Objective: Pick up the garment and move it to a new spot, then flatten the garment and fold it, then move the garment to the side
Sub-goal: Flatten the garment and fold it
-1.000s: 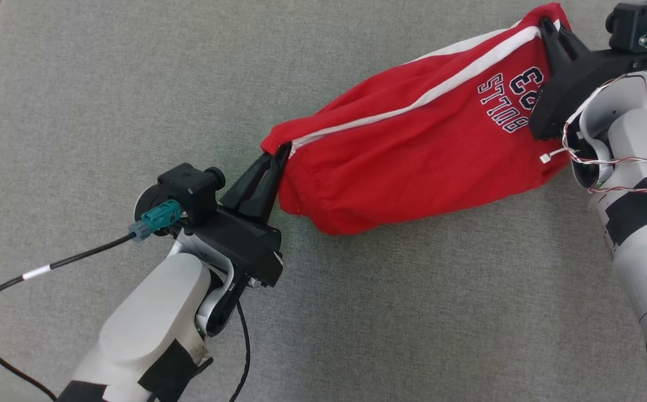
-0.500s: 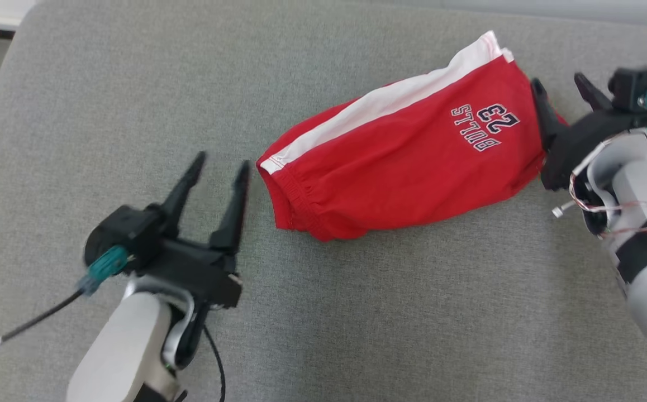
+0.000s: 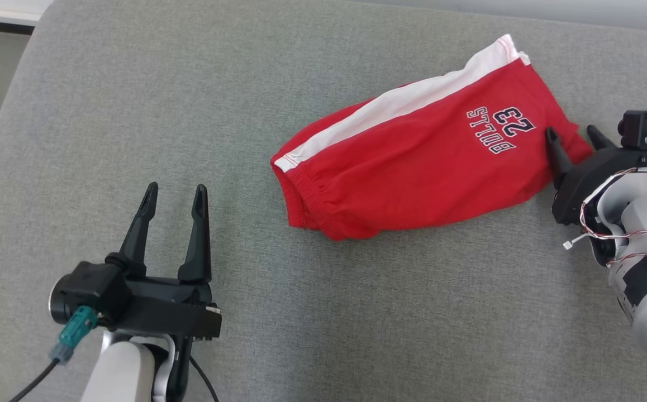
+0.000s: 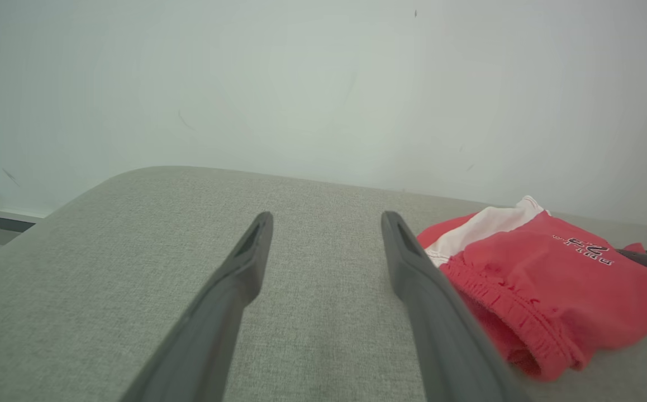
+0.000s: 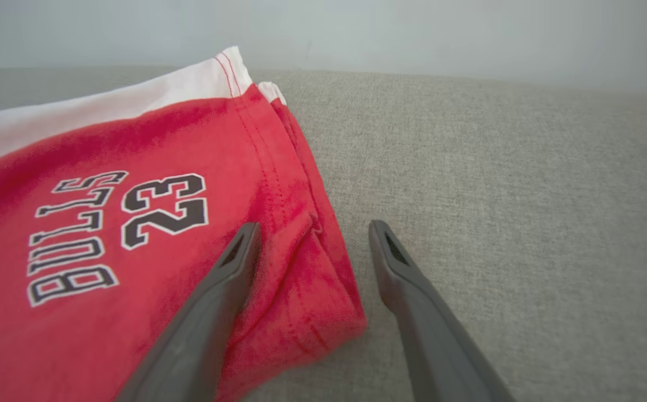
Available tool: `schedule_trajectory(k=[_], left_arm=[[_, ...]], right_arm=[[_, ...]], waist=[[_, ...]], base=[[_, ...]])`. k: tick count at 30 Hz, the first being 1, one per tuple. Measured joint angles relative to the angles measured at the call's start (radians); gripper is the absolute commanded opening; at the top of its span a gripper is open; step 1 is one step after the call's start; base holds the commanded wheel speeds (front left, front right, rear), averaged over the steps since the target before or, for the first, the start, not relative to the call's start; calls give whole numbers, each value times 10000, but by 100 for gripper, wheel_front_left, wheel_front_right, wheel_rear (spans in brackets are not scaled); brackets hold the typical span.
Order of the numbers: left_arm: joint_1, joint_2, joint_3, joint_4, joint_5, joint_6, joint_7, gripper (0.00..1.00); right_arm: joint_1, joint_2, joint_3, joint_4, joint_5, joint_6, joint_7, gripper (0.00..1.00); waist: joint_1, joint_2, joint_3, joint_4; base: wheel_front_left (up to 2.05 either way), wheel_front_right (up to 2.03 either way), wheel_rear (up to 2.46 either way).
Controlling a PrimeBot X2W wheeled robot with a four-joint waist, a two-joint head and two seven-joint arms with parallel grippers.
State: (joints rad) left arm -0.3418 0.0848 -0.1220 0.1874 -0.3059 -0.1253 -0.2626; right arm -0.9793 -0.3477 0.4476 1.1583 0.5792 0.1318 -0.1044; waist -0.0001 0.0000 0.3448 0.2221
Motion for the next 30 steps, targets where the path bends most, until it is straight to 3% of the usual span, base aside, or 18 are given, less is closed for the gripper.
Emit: schedule_trajectory(k=[3, 4, 5, 11, 18, 30], left_arm=[[131, -107, -4, -52, 63, -42, 0, 100], [149, -136, -33, -73, 61, -42, 0, 100], [150, -146, -48, -96, 61, -42, 0, 100], [358, -174, -73, -67, 63, -58, 0, 100], [862, -50, 67, -54, 146, -58, 0, 100], [1987, 221, 259, -155, 222, -58, 0, 100]], right_arm=[[-22, 75, 4, 244, 140, 0, 173, 99], [-40, 86, 15, 288, 194, 0, 188, 24], [-55, 105, 44, 313, 199, 0, 203, 0], [-24, 353, 54, 368, 545, 0, 31, 0], [992, 357, 265, -535, 1273, 0, -525, 0], [3589, -844, 399, -2276, 2782, 0, -817, 0]], waist=[[0, 0, 28, 79], [0, 0, 33, 101], [0, -1, 37, 116], [1, 0, -89, 87], [0, 0, -606, -193], [0, 0, -1512, -1103]], base=[[0, 0, 0], [0, 0, 0], [0, 0, 0], [0, 0, 0], [0, 0, 0], [0, 0, 0]])
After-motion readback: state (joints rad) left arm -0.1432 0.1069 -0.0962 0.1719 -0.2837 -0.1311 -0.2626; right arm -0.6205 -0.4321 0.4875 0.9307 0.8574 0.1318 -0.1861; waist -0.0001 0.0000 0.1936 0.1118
